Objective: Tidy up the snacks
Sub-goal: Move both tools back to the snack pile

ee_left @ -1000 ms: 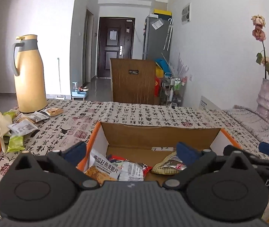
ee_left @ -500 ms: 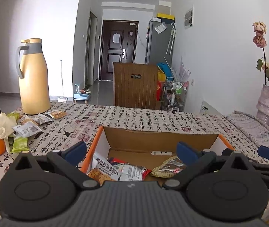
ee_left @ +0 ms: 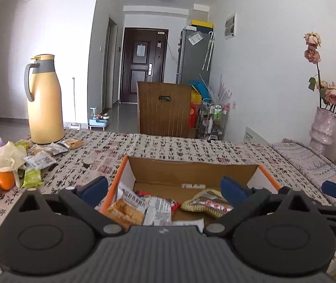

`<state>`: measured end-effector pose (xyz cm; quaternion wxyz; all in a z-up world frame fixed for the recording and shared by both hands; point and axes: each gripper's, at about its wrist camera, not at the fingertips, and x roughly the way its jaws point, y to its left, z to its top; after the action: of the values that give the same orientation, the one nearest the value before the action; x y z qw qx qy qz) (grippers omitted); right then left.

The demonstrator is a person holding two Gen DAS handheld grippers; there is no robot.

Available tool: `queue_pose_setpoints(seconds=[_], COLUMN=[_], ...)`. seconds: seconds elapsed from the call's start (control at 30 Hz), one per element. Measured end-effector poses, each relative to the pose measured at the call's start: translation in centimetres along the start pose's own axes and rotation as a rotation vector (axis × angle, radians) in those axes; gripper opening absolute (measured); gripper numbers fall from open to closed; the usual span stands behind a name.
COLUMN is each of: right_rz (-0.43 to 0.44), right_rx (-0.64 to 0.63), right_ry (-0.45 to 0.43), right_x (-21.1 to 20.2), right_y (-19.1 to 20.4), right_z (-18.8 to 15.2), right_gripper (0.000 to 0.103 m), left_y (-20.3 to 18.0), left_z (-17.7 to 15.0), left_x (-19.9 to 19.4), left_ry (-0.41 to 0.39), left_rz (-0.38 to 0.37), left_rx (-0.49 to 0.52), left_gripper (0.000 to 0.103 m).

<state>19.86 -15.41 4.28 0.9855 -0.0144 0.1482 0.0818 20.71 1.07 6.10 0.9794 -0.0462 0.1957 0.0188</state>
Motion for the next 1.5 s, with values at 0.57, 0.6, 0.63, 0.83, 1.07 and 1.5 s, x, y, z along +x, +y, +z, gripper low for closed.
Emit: queue_pose_setpoints(seconds=[0.57,0.6,0.63,0.83,1.07,1.5], right_rz=[-0.026,-0.028,-0.030,-0.046,-0.083,-0.086], right_rx=[-0.033,-0.033,-0.033,-0.014,0.021,-0.018], right_ry=[0.138,0.144,0.151,0.171,0.202,0.291], right_x=[-4.4,-4.6,-4.8,-5.5,-5.8,-4.6], right_y=[-1.9,-2.1,-2.3,-3.7,-5.0,-5.5], right_z=[-5.4,-5.7,-6.0,-7.4,-8.4,-9.1], right_gripper=[0.103,0.103,0.103,0.103,0.103,0.093], left_y=[1.4,1.4,1.5,2.0,2.5,3.6], left_z=[-5.0,-5.3,-5.7,-7.4,-8.4,-9.2], left_x=[-2.8,-2.9,-3.0,-3.4,-3.3,-2.6], left_ry=[0.112,0.119,0.126,0.165,0.200,0.253], left_rz=[0.047,0.046,0.045,0.041,0.049,0.069], left_rx=[0.013,0.013,0.011,0.002,-0.004,-0.043], left_gripper=[0.103,0.103,0.103,0.103,0.103,0.103])
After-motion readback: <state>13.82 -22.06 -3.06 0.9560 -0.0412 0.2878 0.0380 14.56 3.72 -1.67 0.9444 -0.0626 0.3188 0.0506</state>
